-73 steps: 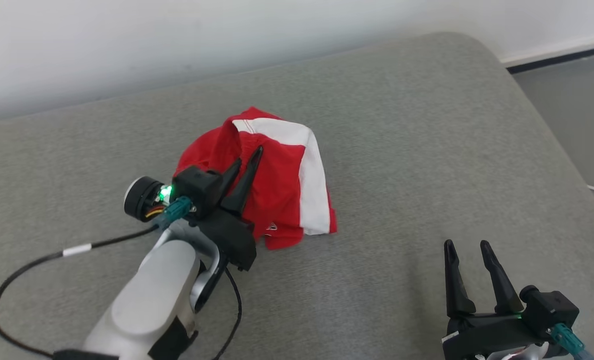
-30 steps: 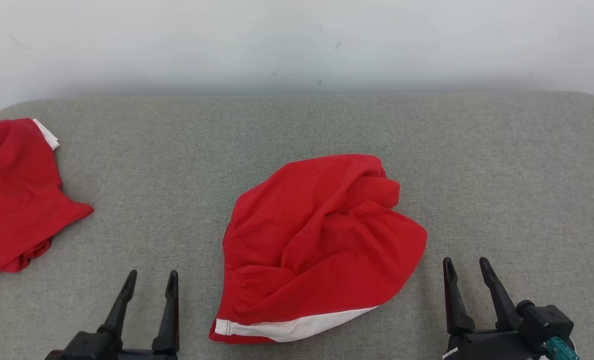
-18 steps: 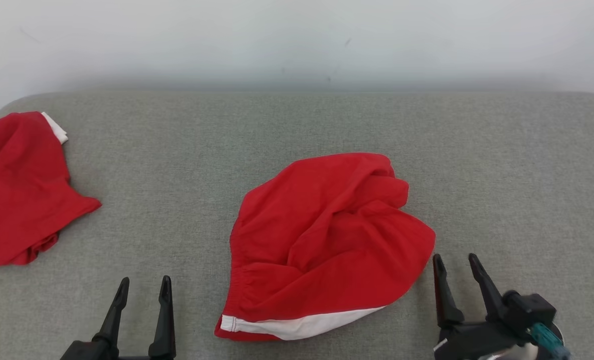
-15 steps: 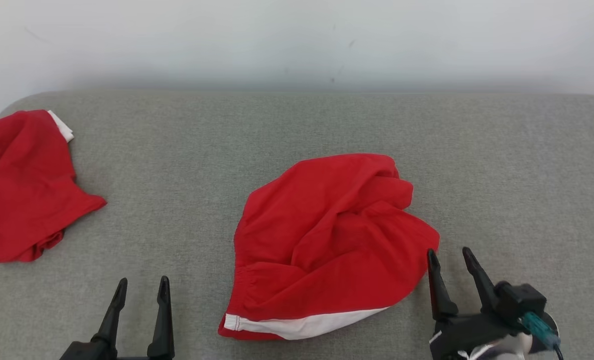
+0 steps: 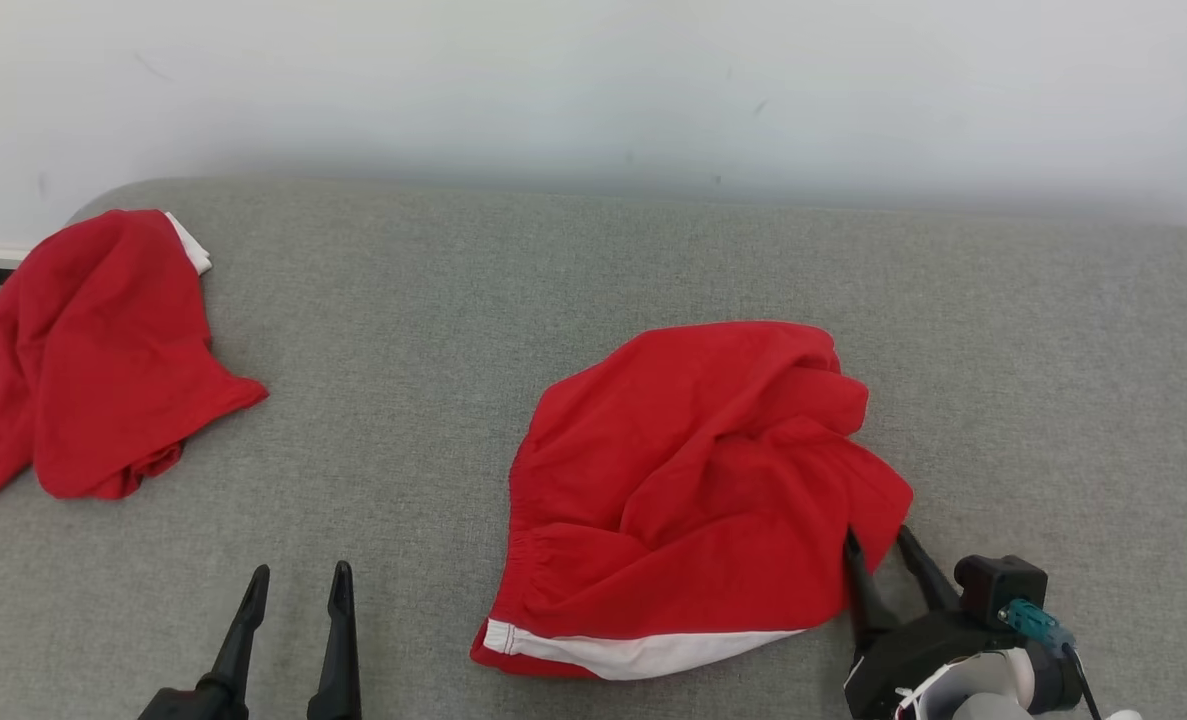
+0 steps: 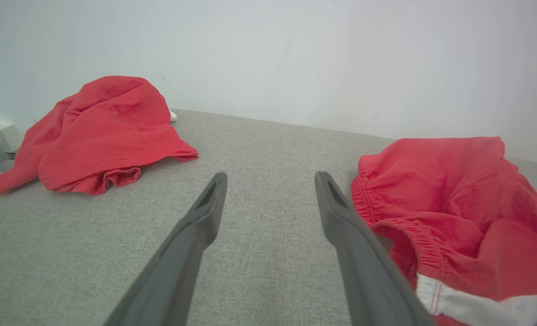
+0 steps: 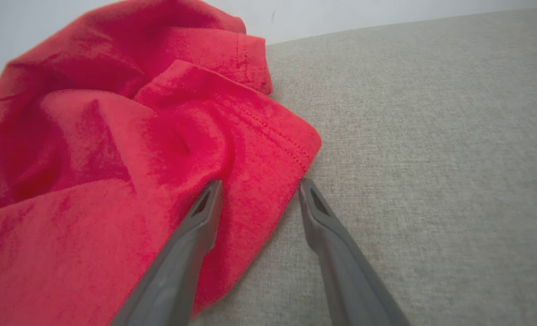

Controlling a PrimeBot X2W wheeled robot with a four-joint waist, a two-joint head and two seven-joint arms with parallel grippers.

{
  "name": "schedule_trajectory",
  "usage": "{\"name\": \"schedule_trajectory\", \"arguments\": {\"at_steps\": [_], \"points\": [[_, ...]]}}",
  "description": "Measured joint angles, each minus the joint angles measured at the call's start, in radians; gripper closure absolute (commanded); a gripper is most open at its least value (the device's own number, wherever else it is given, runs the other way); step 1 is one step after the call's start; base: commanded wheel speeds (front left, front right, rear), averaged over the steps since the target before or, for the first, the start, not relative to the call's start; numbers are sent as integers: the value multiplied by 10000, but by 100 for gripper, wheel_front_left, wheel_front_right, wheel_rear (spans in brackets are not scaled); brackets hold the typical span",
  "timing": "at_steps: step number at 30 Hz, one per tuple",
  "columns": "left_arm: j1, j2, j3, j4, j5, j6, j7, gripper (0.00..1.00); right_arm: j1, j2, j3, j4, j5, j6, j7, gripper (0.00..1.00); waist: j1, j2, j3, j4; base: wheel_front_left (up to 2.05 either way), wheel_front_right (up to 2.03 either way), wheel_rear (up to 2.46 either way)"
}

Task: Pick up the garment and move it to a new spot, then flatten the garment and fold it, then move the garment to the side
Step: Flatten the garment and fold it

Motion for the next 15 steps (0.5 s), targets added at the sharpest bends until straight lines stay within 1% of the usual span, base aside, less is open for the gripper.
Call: {"name": "schedule_trajectory", "arguments": {"at_steps": [3,6,11,15], "points": [[48,-8,40,-15,2,2,0,0,-83,-33,88,-36,188,0,2,100,0,0,-58,17,0,0,0],[151,-10,132,-21,2,0,0,0,-20,-90,138,-418,198,0,0,100,0,0,-87,-79,0,0,0],[209,-15,71,-10,-132,0,0,0,727,-253,-136,-1737,219,0,2,100,0,0,-101,-308,0,0,0],[203,-15,15,23,-295,0,0,0,1712,-493,17,-2803,493,0,0,100,0,0,-72,-519,0,0,0]]}}
